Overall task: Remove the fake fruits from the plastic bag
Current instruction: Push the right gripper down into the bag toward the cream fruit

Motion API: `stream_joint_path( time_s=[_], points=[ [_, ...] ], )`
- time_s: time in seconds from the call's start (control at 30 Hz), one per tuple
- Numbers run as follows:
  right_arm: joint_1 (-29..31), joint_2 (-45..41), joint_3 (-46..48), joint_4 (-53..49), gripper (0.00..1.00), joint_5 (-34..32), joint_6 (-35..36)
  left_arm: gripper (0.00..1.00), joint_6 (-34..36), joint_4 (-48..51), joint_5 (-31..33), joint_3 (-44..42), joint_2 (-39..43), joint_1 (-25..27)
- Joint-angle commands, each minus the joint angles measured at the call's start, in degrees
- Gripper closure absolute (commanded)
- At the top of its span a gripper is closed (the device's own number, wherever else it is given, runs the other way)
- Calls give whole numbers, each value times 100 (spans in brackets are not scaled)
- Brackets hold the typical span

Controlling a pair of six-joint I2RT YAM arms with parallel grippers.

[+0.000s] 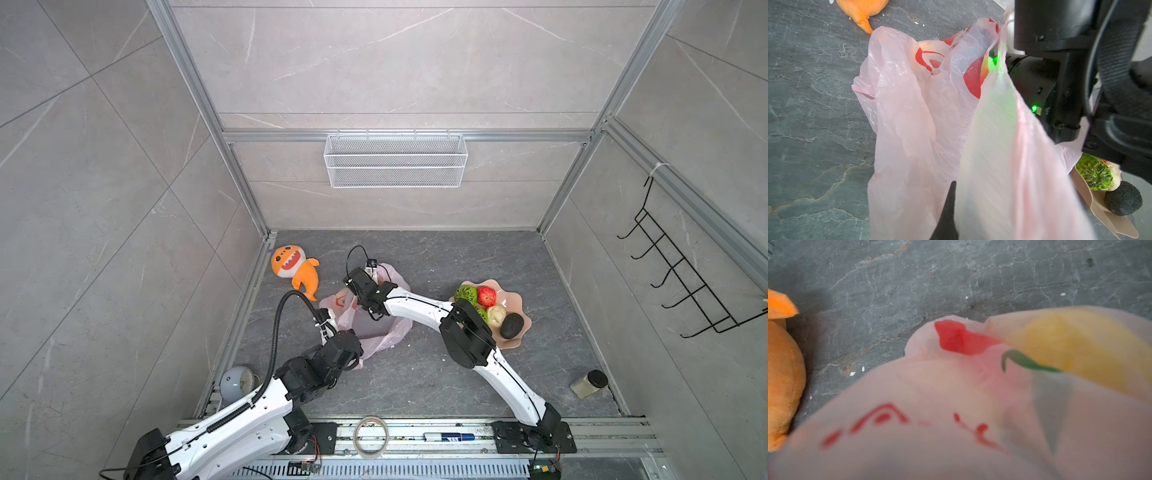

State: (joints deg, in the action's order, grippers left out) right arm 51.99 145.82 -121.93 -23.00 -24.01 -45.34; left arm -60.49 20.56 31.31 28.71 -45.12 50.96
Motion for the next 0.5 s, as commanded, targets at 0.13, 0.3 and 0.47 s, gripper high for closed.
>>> stream_joint_path(
  time_s=[0.13, 0.3, 0.47],
  points=[
    [-79, 104, -131, -162, 36, -60, -25, 100, -73, 19, 15, 55, 90, -22],
    [-75, 2, 41, -35, 47, -65, 91, 100, -68, 14, 24, 51, 101, -25],
    [-75, -106, 194, 50, 60, -45, 174, 100, -68, 1, 24, 38, 112, -25]
  ],
)
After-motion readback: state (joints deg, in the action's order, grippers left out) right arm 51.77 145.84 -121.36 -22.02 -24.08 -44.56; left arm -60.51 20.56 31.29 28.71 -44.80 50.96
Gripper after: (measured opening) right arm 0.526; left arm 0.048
